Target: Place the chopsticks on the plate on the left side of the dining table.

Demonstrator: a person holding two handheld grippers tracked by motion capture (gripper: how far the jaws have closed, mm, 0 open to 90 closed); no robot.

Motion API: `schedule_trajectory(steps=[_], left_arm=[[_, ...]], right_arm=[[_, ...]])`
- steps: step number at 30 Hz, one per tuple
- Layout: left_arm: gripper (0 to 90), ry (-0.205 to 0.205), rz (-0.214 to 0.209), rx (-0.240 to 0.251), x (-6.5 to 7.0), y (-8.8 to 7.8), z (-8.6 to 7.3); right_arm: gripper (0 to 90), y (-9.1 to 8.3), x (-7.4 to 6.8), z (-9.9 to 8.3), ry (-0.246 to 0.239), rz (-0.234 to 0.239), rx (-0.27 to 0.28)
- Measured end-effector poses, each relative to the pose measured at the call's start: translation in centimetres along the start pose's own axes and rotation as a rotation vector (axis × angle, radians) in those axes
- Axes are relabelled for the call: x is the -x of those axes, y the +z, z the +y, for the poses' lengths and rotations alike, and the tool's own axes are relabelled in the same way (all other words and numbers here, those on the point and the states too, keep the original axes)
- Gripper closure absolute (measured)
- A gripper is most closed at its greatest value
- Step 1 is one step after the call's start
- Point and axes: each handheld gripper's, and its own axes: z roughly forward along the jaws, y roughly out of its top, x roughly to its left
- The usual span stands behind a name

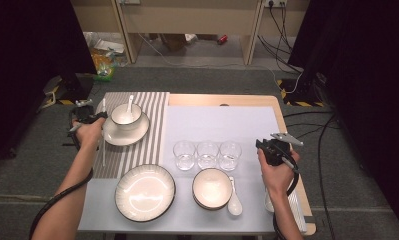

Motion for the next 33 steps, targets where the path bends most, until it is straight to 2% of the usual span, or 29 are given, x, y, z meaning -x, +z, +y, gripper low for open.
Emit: schedule_trajectory(steps=[12,14,17,24,33], left_arm=[[83.5,-0.034,0.008,-0.046,-0.5,1.6,-0.7],[83.5,-0.02,0.011,-0.056,-0.4,1.8,-0.7],[83.4,-0.028,0.016,-0.062,-0.6,2.1,-0.8],[83.3,-0.018,0.024,-0.09,-1.0,2.7,-1.4],[83.0,0.017,0.038,-0.113,-0.4,3.2,-1.5]], right_arm=[[70.3,0.0,0.0,-0.2,-0.006,-0.002,-0.01],[70.3,0.1,0.0,-0.2,-0.008,-0.001,-0.007],[70.3,0.1,-0.1,-0.2,-0.012,0.001,-0.007],[70.2,0.1,-0.1,-0.2,-0.016,0.003,-0.007],[70.1,0.1,-0.2,-0.3,-0.023,0.002,-0.013]])
